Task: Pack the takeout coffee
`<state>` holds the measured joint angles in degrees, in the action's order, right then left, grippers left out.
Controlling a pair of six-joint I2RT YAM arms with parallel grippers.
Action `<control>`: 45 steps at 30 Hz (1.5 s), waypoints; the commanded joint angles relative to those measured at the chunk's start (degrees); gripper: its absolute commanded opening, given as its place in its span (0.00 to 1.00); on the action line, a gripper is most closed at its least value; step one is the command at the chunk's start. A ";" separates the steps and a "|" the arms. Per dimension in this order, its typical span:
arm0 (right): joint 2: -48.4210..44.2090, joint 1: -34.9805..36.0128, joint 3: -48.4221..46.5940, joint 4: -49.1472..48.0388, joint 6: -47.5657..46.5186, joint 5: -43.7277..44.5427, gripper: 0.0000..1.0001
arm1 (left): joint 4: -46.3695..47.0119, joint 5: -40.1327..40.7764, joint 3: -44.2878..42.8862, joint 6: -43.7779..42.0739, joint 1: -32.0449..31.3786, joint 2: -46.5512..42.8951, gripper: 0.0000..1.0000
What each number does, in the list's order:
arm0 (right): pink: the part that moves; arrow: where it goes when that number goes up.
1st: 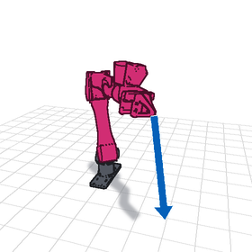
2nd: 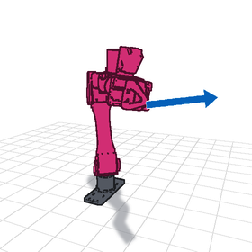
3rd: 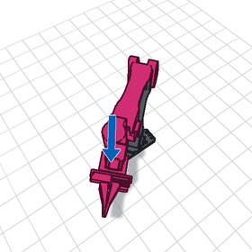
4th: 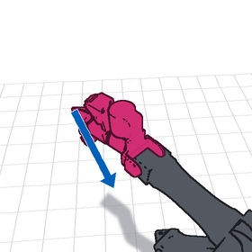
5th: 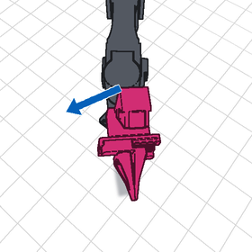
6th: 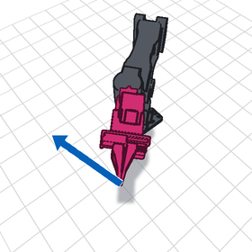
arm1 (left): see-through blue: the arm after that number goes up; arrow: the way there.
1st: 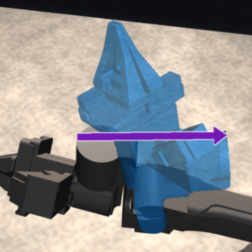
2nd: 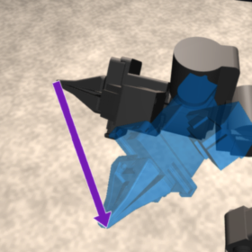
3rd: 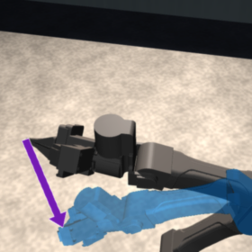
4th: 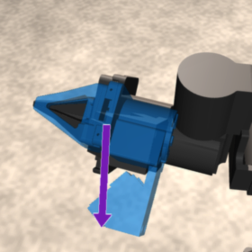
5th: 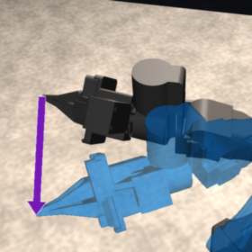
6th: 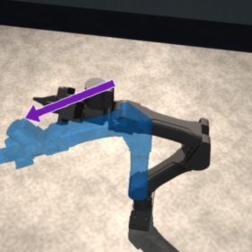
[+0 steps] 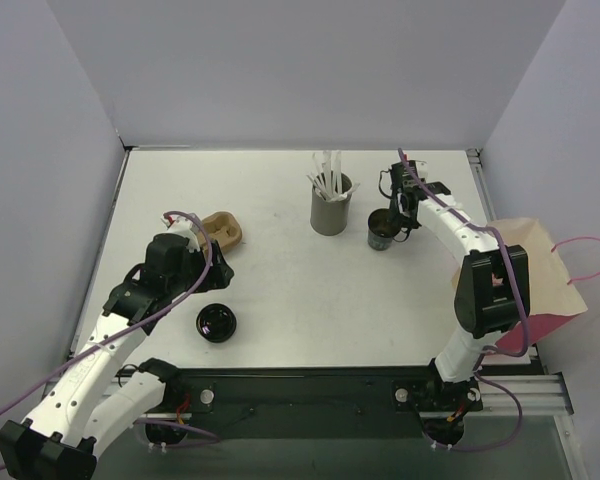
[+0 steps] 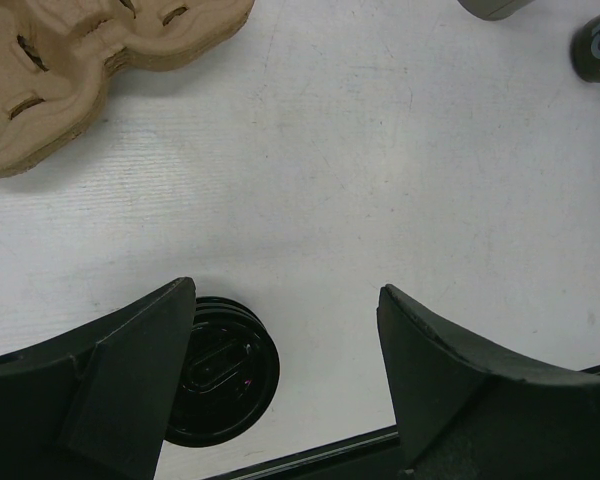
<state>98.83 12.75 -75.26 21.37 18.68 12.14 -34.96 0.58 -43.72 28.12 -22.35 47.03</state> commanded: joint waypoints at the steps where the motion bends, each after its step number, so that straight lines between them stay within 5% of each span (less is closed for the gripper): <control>1: 0.49 -0.45 -1.99 2.10 0.92 1.83 0.24 | 0.77 -0.58 -0.13 -0.08 -0.15 -0.27 0.83; 8: 0.49 -0.36 -1.90 2.10 0.75 2.18 0.16 | 0.77 -0.58 -0.22 -0.08 -0.15 -0.36 0.83; 19: 0.40 -0.54 -3.13 2.80 0.75 2.89 0.17 | 0.77 -0.58 -0.22 -0.08 -0.15 -0.18 0.83; 28: 0.67 -0.62 -3.40 3.24 0.40 2.19 0.06 | 0.68 -0.58 -0.13 -0.17 -0.15 -0.18 0.83; 34: 1.19 -0.89 -3.57 3.51 0.66 2.18 0.12 | 0.59 -0.58 -0.13 -0.08 -0.15 0.00 0.83; 45: 1.11 -1.33 -3.84 3.42 0.39 1.13 0.00 | 0.68 -0.58 -0.13 -0.08 -0.15 0.26 0.83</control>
<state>99.39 12.05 -77.06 23.05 19.03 13.02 -34.96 0.58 -43.72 28.12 -22.41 47.22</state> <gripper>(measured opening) 0.034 0.832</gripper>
